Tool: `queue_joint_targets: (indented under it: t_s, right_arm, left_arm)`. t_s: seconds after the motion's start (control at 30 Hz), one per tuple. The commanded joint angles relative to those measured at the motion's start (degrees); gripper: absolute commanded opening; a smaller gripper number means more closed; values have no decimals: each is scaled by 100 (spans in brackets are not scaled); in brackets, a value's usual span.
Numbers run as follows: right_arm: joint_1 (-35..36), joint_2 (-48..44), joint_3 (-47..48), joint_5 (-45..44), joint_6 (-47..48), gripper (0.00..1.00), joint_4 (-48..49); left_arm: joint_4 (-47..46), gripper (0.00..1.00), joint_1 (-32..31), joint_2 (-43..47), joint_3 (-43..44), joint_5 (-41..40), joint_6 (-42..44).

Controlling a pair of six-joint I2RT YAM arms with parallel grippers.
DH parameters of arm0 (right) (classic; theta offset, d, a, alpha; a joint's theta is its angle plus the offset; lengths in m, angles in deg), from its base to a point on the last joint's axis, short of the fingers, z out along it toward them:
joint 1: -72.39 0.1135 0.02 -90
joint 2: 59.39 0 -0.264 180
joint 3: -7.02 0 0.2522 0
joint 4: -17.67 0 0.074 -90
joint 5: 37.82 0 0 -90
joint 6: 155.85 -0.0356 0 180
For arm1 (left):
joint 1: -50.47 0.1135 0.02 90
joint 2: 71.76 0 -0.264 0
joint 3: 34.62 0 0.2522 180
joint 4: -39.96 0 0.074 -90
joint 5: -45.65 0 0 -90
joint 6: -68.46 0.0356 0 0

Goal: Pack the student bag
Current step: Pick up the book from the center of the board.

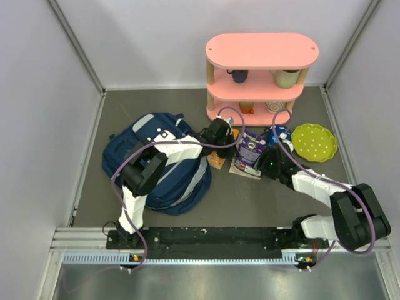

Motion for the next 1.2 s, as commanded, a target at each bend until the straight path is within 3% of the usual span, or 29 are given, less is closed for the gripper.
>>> queue_joint_targets:
  t_s: [0.0, 0.17, 0.53, 0.83, 1.17]
  right_arm:
    - [40, -478, -151, 611, -113, 60, 205]
    - [-56, -1385, -186, 558, -113, 74, -92]
    - [-715, -2212, -186, 1628, -200, 81, -235]
    - [-812, -2388, -494, 3211, -701, 84, 1635]
    - [-803, -2371, -608, 3863, -947, 82, 2761]
  left_arm:
    - [-270, 0, -163, 284, 87, 446, 359]
    - [-324, 0, -163, 1091, -160, 384, 764]
    - [-412, 0, -40, 2480, -678, 534, 1037]
    - [-1659, 0, 215, 3158, -1460, 1368, 835]
    - [-2898, 0, 320, 3308, -1900, 2370, 546]
